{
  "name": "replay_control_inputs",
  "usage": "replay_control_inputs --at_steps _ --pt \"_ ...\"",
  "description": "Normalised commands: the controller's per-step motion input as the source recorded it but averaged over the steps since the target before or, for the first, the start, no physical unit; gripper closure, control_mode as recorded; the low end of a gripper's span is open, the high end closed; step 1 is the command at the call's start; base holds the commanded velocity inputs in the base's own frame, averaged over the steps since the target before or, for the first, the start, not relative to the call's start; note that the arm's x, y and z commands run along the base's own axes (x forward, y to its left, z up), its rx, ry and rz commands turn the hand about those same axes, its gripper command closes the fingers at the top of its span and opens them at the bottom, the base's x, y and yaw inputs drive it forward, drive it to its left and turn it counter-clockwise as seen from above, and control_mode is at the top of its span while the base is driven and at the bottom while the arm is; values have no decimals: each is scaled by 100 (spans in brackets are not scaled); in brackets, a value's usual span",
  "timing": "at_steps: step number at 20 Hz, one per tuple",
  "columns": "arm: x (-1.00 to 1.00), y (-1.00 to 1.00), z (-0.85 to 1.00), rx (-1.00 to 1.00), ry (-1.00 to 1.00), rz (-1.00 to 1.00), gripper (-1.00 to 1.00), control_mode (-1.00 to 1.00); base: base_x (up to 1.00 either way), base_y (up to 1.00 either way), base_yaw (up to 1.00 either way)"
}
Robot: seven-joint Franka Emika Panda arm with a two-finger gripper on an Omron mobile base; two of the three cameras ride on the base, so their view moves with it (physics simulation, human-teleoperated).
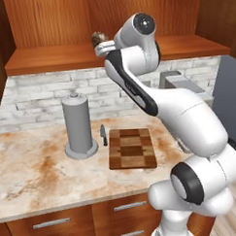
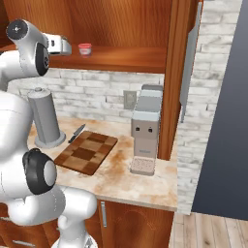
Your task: Pick the bread, place it on the cutting board, pick the jam, place it on the counter, and close the cabinet.
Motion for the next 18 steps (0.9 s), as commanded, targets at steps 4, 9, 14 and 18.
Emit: replay_control_inputs --at_steps 4,9,14,18 --pt "40 0 0 0 0 0 -100 -100 0 0 0" --pt "39 0 0 0 0 0 -100 -100 0 0 0" --pt "32 0 0 0 0 0 -100 -100 0 0 0" --pt "28 0 0 0 0 0 -100 -100 0 0 0"
